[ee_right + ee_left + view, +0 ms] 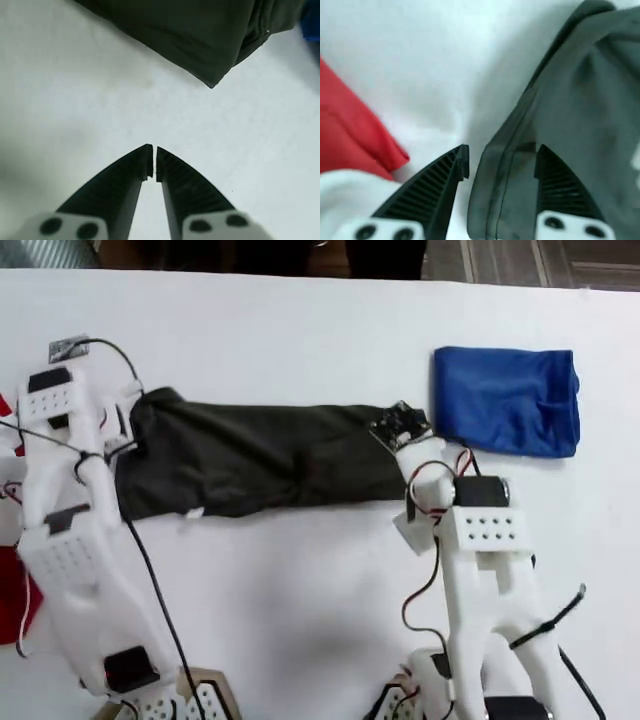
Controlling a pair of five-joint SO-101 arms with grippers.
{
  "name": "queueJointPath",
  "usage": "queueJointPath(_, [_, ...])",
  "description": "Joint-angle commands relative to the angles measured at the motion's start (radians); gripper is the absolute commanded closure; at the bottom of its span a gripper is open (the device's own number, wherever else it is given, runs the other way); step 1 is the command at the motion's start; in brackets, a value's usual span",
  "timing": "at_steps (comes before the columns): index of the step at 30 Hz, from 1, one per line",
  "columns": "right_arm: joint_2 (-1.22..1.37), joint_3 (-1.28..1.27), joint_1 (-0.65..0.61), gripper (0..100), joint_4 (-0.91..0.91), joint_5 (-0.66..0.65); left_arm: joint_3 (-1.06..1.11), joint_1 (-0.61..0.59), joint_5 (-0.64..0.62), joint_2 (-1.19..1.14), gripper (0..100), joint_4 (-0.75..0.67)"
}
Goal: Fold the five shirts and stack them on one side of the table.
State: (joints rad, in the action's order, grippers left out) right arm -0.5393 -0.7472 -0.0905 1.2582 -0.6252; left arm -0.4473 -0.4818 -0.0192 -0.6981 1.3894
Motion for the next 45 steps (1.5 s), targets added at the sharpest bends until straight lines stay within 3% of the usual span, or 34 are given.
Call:
queueJointPath(1, [-0.058, -0.008, -0.002, 97.9, -0.004, -0.005, -0.206, 0.002, 0.011, -0.098, 77, 0.095])
queueJointPath(10, [-0.229, -0.12, -0.002, 97.9, 0.058, -0.005, -0.596, 0.14, 0.052, -0.354, 77, 0.388])
queueJointPath(22, [-0.464, -0.31, 0.001, 97.9, 0.053, -0.005, -0.587, 0.189, 0.055, -0.419, 78, 0.396])
queueJointPath(23, [-0.47, -0.315, 0.012, 97.9, 0.051, -0.006, -0.587, 0.189, 0.055, -0.419, 81, 0.396])
queueJointPath(25, [-0.473, -0.321, 0.058, 97.9, 0.022, -0.006, -0.587, 0.189, 0.055, -0.42, 97, 0.396])
queueJointPath(28, [-0.47, -0.368, 0.171, 97.9, -0.096, -0.006, -0.579, 0.18, 0.075, -0.42, 97, 0.396])
queueJointPath(33, [-0.47, -0.548, 0.311, 97.8, -0.302, -0.005, -0.587, 0.077, 0.103, -0.411, 97, 0.397])
queueJointPath(45, [-0.478, -0.732, 0.317, 97.8, -0.456, 0.005, -0.576, -0.172, 0.282, -0.247, 97, 0.4])
